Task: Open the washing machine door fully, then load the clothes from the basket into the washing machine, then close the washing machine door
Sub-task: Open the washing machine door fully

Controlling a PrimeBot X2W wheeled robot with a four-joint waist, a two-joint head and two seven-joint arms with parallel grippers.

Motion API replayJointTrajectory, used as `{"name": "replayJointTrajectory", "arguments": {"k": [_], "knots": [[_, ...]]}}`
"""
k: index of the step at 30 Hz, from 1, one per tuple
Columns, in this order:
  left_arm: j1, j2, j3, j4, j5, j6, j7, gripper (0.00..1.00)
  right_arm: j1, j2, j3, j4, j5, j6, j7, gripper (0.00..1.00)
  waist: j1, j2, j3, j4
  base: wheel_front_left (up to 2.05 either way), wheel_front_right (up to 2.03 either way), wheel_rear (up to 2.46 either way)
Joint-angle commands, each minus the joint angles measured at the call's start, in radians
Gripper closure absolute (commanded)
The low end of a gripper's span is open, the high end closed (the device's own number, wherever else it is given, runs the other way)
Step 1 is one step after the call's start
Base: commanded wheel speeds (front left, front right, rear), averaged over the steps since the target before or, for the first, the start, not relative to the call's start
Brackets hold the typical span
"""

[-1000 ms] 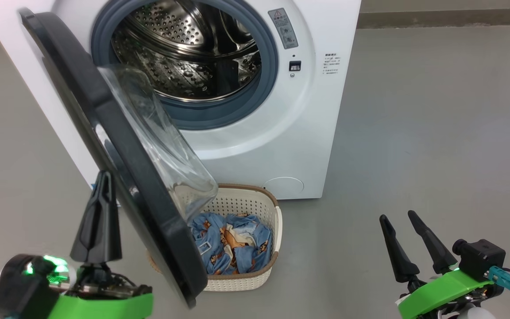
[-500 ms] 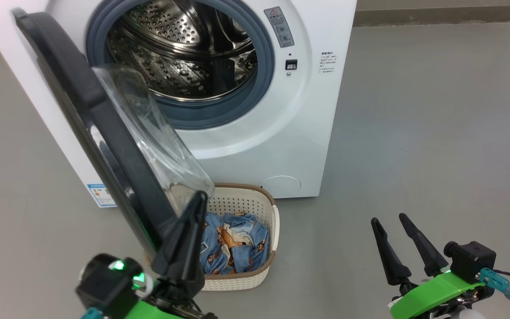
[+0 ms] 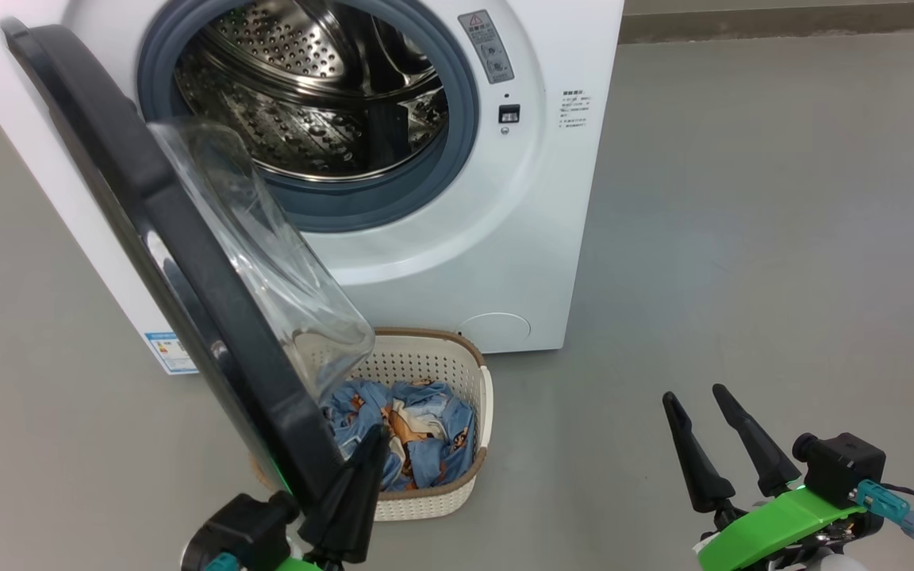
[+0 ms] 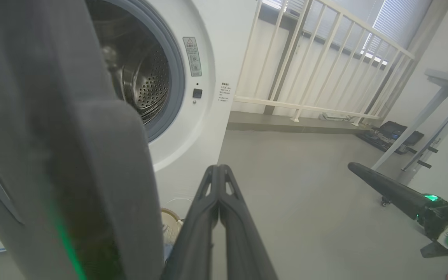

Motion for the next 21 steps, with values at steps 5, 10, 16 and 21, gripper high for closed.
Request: {"name": "replayJointTrajectory", "arguments": {"k": [5, 10, 16, 21], "knots": [[-0.055, 0.000, 0.027, 0.074, -0.023, -0.003, -0.028, 1.00, -0.034, -0.006, 0.035, -0.015, 0.014, 0.002, -0.013, 0.00, 0.0000, 0.0000, 0.002, -0.003, 0.00, 0.00, 0.00], [-0.083, -0.004, 0.025, 0.137, -0.041, -0.003, -0.054, 1.00, -0.036, -0.008, 0.040, -0.009, 0.017, 0.002, -0.013, 0.00, 0.0000, 0.0000, 0.001, -0.005, 0.00, 0.00, 0.00], [-0.110, -0.008, 0.029, 0.166, -0.051, 0.005, -0.079, 1.00, -0.036, -0.011, 0.048, -0.005, 0.020, 0.002, -0.013, 0.00, 0.0000, 0.0000, -0.003, -0.003, 0.00, 0.00, 0.00], [-0.107, -0.003, 0.045, 0.171, -0.051, 0.017, -0.089, 1.00, -0.033, -0.013, 0.050, -0.005, 0.021, 0.002, -0.013, 0.00, 0.0000, 0.0000, -0.005, 0.003, 0.00, 0.00, 0.00]]}}
